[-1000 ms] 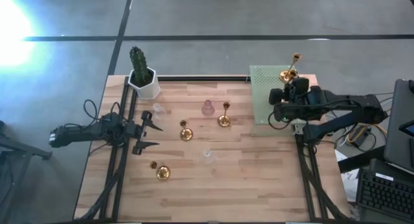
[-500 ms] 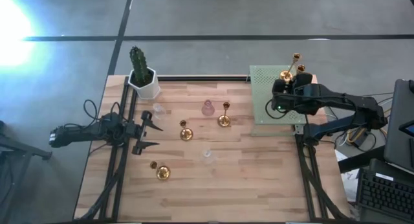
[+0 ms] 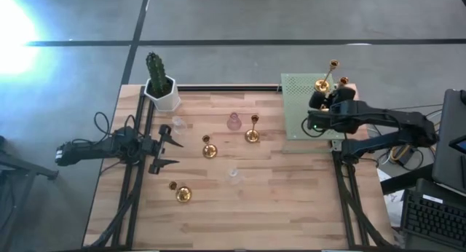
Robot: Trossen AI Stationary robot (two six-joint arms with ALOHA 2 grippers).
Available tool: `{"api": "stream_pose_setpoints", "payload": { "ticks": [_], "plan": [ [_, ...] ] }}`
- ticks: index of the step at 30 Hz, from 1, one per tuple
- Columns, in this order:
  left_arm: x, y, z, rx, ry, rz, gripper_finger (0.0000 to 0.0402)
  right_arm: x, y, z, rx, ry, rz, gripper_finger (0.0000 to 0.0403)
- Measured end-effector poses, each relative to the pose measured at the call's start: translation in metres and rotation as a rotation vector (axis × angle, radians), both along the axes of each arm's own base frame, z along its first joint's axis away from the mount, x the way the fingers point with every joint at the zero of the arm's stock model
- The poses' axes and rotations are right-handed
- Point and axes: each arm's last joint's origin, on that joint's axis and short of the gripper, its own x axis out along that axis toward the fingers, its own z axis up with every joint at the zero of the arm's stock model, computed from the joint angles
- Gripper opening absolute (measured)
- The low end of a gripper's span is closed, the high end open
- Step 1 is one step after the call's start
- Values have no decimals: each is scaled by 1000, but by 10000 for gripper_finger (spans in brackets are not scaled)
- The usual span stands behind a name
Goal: Pick & Place candle stick holders
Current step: Put the gold candle holder on the shelf
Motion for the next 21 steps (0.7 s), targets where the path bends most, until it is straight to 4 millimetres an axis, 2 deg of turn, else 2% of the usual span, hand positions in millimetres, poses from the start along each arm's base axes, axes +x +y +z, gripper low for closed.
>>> {"api": "stream_pose_setpoints", "payload": {
  "ticks": [5,13,21],
  "plan": [
    [0,0,0,0,0,0,273,-4,-4,4,21,26,-10,8],
    [0,0,0,0,0,0,273,1,-10,13,29,66,-9,8],
    [0,0,0,0,0,0,273,1,-14,8,25,64,-32,8]
  ]
}}
